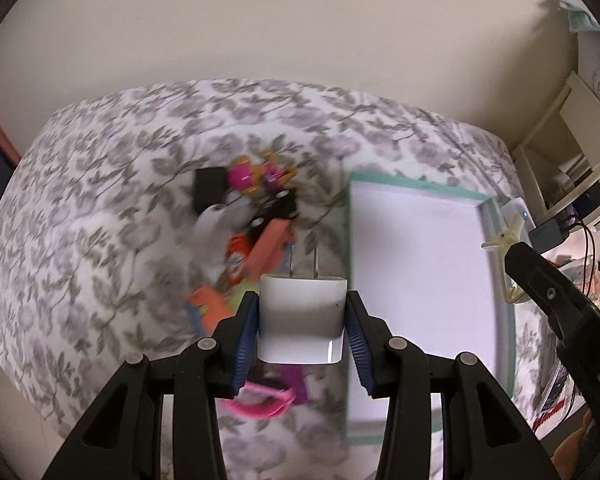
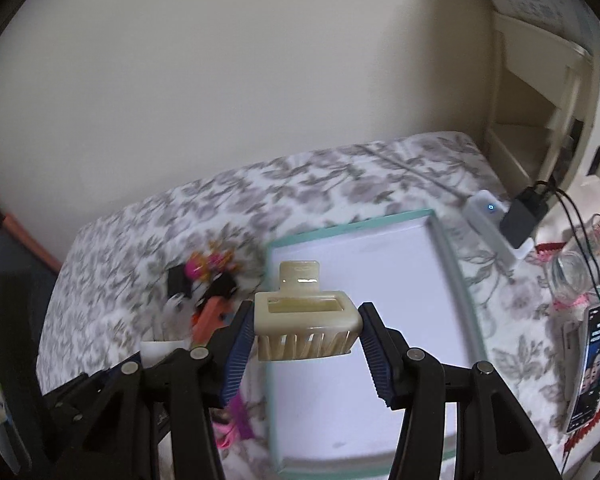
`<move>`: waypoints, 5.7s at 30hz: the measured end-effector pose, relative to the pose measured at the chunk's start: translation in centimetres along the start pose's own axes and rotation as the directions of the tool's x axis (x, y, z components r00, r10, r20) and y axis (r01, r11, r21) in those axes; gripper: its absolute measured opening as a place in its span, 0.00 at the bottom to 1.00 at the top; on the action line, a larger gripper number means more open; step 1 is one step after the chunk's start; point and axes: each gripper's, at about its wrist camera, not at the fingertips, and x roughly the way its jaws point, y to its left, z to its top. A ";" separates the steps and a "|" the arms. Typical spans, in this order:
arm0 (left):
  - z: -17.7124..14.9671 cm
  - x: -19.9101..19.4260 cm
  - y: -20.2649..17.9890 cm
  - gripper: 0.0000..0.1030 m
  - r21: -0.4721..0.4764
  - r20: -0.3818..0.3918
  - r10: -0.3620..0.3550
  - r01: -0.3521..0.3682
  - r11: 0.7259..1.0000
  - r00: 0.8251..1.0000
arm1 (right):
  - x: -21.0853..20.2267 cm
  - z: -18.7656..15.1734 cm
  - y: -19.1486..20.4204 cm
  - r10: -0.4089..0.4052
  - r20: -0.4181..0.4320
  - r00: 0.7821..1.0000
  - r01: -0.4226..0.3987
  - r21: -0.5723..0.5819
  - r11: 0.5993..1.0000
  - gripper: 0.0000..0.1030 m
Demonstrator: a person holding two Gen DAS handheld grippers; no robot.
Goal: Organize rigid objects
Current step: 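Carry the charger and hair clip with both grippers over the tray, then lower both items into the tray and open both grippers, then withdraw both grippers from the tray back toward the item pile, then grasp the pink watch band with the right gripper while the left grasps the orange-blue toy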
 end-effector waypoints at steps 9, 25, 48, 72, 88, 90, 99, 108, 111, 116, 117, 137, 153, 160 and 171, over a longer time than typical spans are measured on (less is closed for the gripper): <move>2.2 2.8 -4.5 0.44 0.077 -0.011 -0.013 0.014 0.997 1.000 | 2.2 2.1 -4.7 -0.086 0.008 0.996 0.085 0.064 0.994 0.53; 4.6 9.7 -8.2 0.43 0.141 -0.068 0.015 -0.005 0.990 0.998 | 8.8 2.4 -8.2 -0.173 -0.072 0.982 0.176 0.046 0.983 0.53; 4.7 10.8 -8.3 0.45 0.117 -0.077 -0.020 0.029 0.993 0.997 | 13.2 0.7 -9.4 -0.218 -0.208 0.954 0.224 0.006 0.975 0.55; 5.7 6.2 -4.7 0.72 0.004 0.033 -0.059 0.059 0.998 0.998 | 8.4 3.0 -7.5 -0.226 -0.111 0.968 0.225 -0.022 0.974 0.73; 6.2 5.6 -2.1 0.94 -0.077 0.114 -0.030 0.039 0.996 0.993 | 8.0 3.1 -7.3 -0.219 -0.079 0.973 0.218 -0.015 0.976 0.97; 6.3 5.5 -2.0 0.94 -0.077 0.128 -0.015 0.025 0.997 0.992 | 7.9 3.2 -7.3 -0.213 -0.074 0.974 0.213 -0.010 0.977 1.00; 6.4 4.2 -0.9 0.94 -0.110 0.176 0.004 0.016 0.994 0.984 | 8.0 3.1 -6.7 -0.195 -0.072 0.978 0.193 -0.035 0.981 1.00; 5.9 1.2 0.1 0.94 -0.124 0.205 0.018 0.007 0.992 0.979 | 6.8 2.9 -4.5 -0.202 -0.045 0.978 0.198 -0.082 0.977 1.00; 5.5 0.0 0.4 0.94 -0.122 0.215 0.038 -0.011 0.992 0.976 | 5.5 2.8 -3.5 -0.183 -0.023 0.983 0.181 -0.076 0.981 1.00; 4.4 -1.8 1.6 0.94 -0.145 0.222 0.066 -0.034 0.989 0.973 | 2.9 2.6 -2.2 -0.129 0.021 0.991 0.130 -0.065 0.989 1.00; 4.1 -2.0 1.9 0.94 -0.150 0.221 0.067 -0.034 0.988 0.973 | 2.3 2.6 -2.0 -0.127 0.032 0.991 0.129 -0.068 0.989 1.00; -2.5 -3.0 10.2 0.94 -0.307 0.173 0.147 -0.088 0.948 0.974 | 1.0 -3.5 5.3 -0.035 -0.018 0.999 0.029 -0.247 0.969 1.00; -6.0 5.0 16.2 0.94 -0.352 -0.202 0.152 -0.217 0.911 0.967 | 8.2 -8.9 9.7 0.030 -0.291 0.956 -0.118 -0.289 0.950 1.00; -6.6 7.1 17.1 0.94 -0.357 -0.274 0.149 -0.244 0.902 0.950 | 10.3 -11.2 10.9 0.010 -0.369 0.929 -0.140 -0.327 0.935 0.99; -7.8 9.1 18.0 0.94 -0.372 -0.332 0.134 -0.260 0.891 0.934 | 12.9 -14.2 12.5 -0.051 -0.447 0.893 -0.153 -0.408 0.900 0.99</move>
